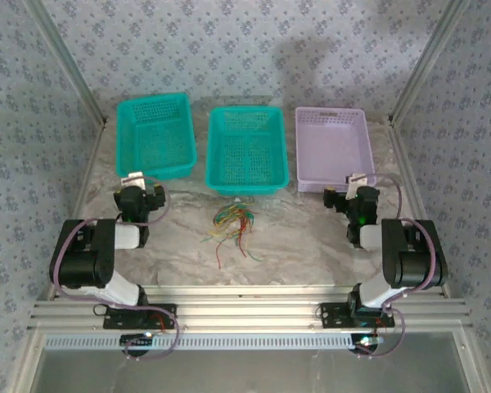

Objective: Untangle the cables

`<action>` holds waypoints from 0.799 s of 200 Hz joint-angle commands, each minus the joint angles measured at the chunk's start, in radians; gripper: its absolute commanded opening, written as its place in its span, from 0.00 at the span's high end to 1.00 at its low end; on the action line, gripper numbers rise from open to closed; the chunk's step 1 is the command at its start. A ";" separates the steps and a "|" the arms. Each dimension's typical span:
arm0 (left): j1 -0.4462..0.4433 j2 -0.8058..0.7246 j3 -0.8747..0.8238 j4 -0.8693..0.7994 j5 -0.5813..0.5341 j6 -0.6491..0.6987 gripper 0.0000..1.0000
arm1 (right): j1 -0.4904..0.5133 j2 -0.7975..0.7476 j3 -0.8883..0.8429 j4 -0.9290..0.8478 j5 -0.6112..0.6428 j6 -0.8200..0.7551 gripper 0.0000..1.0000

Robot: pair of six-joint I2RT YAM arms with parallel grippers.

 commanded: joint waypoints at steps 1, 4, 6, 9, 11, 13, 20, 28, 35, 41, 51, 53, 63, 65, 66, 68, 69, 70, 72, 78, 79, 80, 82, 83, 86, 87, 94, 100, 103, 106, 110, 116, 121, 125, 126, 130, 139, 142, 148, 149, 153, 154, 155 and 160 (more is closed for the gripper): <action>0.002 -0.009 -0.001 0.036 -0.007 0.005 0.00 | -0.002 -0.009 0.019 0.008 -0.001 -0.011 0.00; 0.002 -0.010 -0.002 0.036 -0.007 0.005 0.00 | -0.001 -0.009 0.018 0.008 0.000 -0.011 0.00; 0.002 -0.010 -0.002 0.036 -0.007 0.005 0.00 | -0.001 -0.009 0.019 0.008 -0.001 -0.011 0.00; 0.002 -0.010 -0.001 0.036 -0.007 0.005 0.00 | -0.002 -0.008 0.018 0.008 0.000 -0.011 0.00; 0.001 -0.010 -0.001 0.036 -0.006 0.005 0.00 | -0.002 -0.008 0.019 0.008 0.001 -0.011 0.00; 0.002 -0.010 -0.002 0.036 -0.006 0.005 0.00 | -0.002 -0.009 0.018 0.008 0.000 -0.011 0.00; 0.001 -0.010 -0.001 0.036 -0.007 0.005 0.00 | -0.002 -0.009 0.018 0.007 -0.001 -0.011 0.00; 0.002 -0.010 -0.002 0.036 -0.007 0.005 0.00 | -0.002 -0.008 0.018 0.008 0.000 -0.011 0.00; 0.002 -0.010 -0.002 0.036 -0.006 0.005 0.00 | -0.001 -0.009 0.019 0.008 -0.001 -0.011 0.00; 0.001 -0.010 -0.002 0.036 -0.007 0.005 0.00 | -0.002 -0.009 0.020 0.008 -0.001 -0.011 0.00; 0.002 -0.010 -0.002 0.036 -0.006 0.004 0.00 | -0.001 -0.010 0.020 0.008 -0.001 -0.011 0.00; 0.002 -0.010 -0.002 0.036 -0.007 0.004 0.00 | -0.002 -0.010 0.020 0.008 -0.001 -0.011 0.00; 0.002 -0.010 -0.002 0.036 -0.006 0.005 0.00 | -0.002 -0.010 0.019 0.008 0.000 -0.011 0.00; 0.001 -0.010 -0.002 0.036 -0.007 0.005 0.00 | -0.002 -0.008 0.019 0.008 -0.001 -0.011 0.00; 0.000 -0.010 -0.001 0.036 -0.007 0.004 0.00 | -0.001 -0.009 0.018 0.008 0.000 -0.011 0.00; 0.001 -0.010 -0.001 0.036 -0.007 0.004 0.00 | -0.001 -0.009 0.019 0.008 0.000 -0.011 0.00; 0.001 -0.010 -0.001 0.036 -0.007 0.005 0.00 | -0.002 -0.009 0.019 0.008 0.000 -0.011 0.00; 0.002 -0.010 -0.001 0.036 -0.007 0.005 0.00 | -0.002 -0.009 0.019 0.008 0.000 -0.011 0.00; 0.001 -0.010 -0.002 0.036 -0.007 0.005 0.00 | -0.002 -0.009 0.019 0.008 0.000 -0.011 0.00; 0.001 -0.010 -0.002 0.036 -0.007 0.004 0.00 | -0.002 -0.009 0.019 0.008 -0.001 -0.011 0.00; 0.001 -0.010 -0.002 0.036 -0.007 0.005 0.00 | -0.002 -0.009 0.019 0.008 0.000 -0.011 0.00; 0.002 -0.010 -0.002 0.036 -0.007 0.005 0.00 | -0.001 -0.009 0.020 0.008 -0.001 -0.011 0.00; 0.001 -0.010 -0.002 0.035 -0.006 0.005 0.00 | -0.002 -0.009 0.019 0.008 0.000 -0.011 0.00; 0.001 -0.010 -0.002 0.035 -0.006 0.004 0.00 | -0.002 -0.009 0.019 0.008 -0.001 -0.011 0.00; 0.002 -0.010 -0.002 0.036 -0.007 0.004 0.00 | -0.002 -0.008 0.019 0.008 -0.001 -0.011 0.00; 0.002 -0.010 -0.002 0.036 -0.007 0.004 0.00 | -0.002 -0.009 0.019 0.008 -0.001 -0.011 0.00; 0.001 -0.010 -0.002 0.036 -0.007 0.005 0.00 | -0.001 -0.009 0.018 0.008 -0.001 -0.011 0.00; 0.002 -0.010 -0.002 0.036 -0.007 0.005 0.00 | -0.001 -0.009 0.019 0.008 -0.001 -0.011 0.00; 0.002 -0.010 -0.002 0.036 -0.006 0.005 0.00 | -0.002 -0.009 0.020 0.008 -0.001 -0.011 0.00; 0.002 -0.010 -0.002 0.036 -0.006 0.004 0.00 | -0.002 -0.009 0.018 0.008 -0.001 -0.011 0.00; 0.002 -0.010 -0.001 0.036 -0.006 0.005 0.00 | -0.002 -0.009 0.019 0.008 -0.001 -0.011 0.00; 0.001 -0.010 -0.001 0.036 -0.007 0.005 0.00 | -0.002 -0.009 0.020 0.008 -0.001 -0.011 0.00; 0.002 -0.010 -0.002 0.036 -0.007 0.004 0.00 | 0.000 -0.010 0.019 0.009 0.001 -0.011 0.00; 0.001 -0.010 -0.001 0.036 -0.007 0.005 0.00 | 0.001 -0.010 0.017 0.009 0.006 -0.011 0.00; 0.001 -0.010 -0.001 0.036 -0.007 0.004 0.00 | 0.001 -0.010 0.017 0.009 0.007 -0.011 0.00; 0.002 -0.010 -0.002 0.036 -0.006 0.004 0.00 | 0.003 -0.013 0.019 0.014 0.019 -0.008 0.00; 0.001 -0.010 -0.001 0.036 -0.007 0.005 0.00 | 0.009 -0.054 0.027 -0.031 0.051 -0.004 0.00; 0.002 -0.010 -0.002 0.036 -0.007 0.004 0.00 | 0.011 -0.075 0.033 -0.060 0.052 -0.006 0.00; 0.002 -0.010 -0.002 0.036 -0.006 0.005 0.00 | 0.014 -0.128 0.047 -0.131 0.046 -0.012 0.00; 0.002 -0.010 -0.002 0.036 -0.007 0.005 0.00 | 0.015 -0.136 0.050 -0.140 0.046 -0.013 0.00; 0.001 -0.010 -0.001 0.036 -0.007 0.004 0.00 | 0.015 -0.164 0.058 -0.180 0.048 -0.016 0.00; 0.001 -0.010 -0.001 0.036 -0.007 0.005 0.00 | 0.015 -0.168 0.060 -0.187 0.048 -0.016 0.00; 0.002 -0.010 -0.002 0.036 -0.007 0.004 0.00 | 0.015 -0.176 0.062 -0.194 0.048 -0.015 0.00; 0.002 -0.010 -0.001 0.036 -0.007 0.005 0.00 | 0.016 -0.203 0.066 -0.213 0.057 -0.013 0.00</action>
